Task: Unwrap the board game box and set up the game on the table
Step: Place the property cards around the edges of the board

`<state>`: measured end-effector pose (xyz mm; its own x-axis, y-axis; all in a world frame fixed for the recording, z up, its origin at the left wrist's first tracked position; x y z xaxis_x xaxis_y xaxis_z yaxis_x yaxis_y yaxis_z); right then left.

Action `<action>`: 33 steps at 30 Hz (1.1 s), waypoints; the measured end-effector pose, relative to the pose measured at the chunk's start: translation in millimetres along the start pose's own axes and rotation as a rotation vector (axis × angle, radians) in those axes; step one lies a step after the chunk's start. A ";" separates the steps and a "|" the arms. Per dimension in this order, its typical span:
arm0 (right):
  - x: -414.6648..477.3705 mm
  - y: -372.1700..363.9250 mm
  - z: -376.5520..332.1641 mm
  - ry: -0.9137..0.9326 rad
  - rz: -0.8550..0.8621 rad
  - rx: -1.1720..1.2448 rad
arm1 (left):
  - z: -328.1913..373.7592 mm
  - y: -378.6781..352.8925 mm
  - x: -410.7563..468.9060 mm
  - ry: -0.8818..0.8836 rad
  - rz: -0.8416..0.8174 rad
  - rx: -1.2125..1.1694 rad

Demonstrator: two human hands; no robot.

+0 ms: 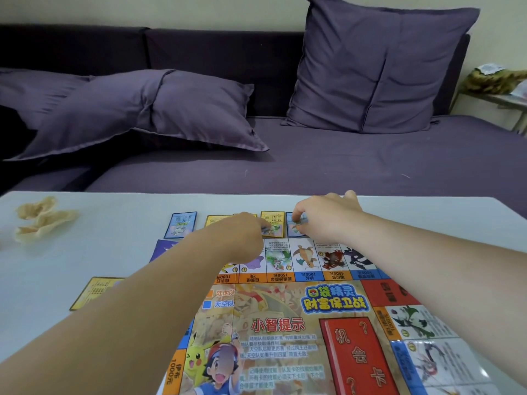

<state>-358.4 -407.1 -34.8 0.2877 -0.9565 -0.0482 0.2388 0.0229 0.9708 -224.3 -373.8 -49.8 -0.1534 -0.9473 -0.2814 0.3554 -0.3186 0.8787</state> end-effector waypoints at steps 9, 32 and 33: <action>-4.8 -2.0 2.3 0.052 -0.028 -0.009 | -0.4 -1.3 1.0 -0.003 -0.002 0.007; -5.5 -8.7 -30.3 0.454 0.046 -0.035 | -30.8 7.5 -9.2 0.009 0.022 0.114; -4.8 -8.8 -29.4 0.452 0.044 -0.034 | -29.9 7.2 -9.0 0.011 0.020 0.111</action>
<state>-334.7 -394.2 -50.1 0.6726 -0.7315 -0.1122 0.2456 0.0775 0.9663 -192.7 -368.6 -52.5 -0.1370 -0.9538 -0.2674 0.2537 -0.2948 0.9213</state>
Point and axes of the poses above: each hand's wrist, its own x-axis towards the middle knuckle, its own y-axis out of the back of the hand, z = x × y, the point moved 4 cm from there along x, towards the middle knuckle, and after that the axes turned 9 degrees about -x, right-handed, at the moved point
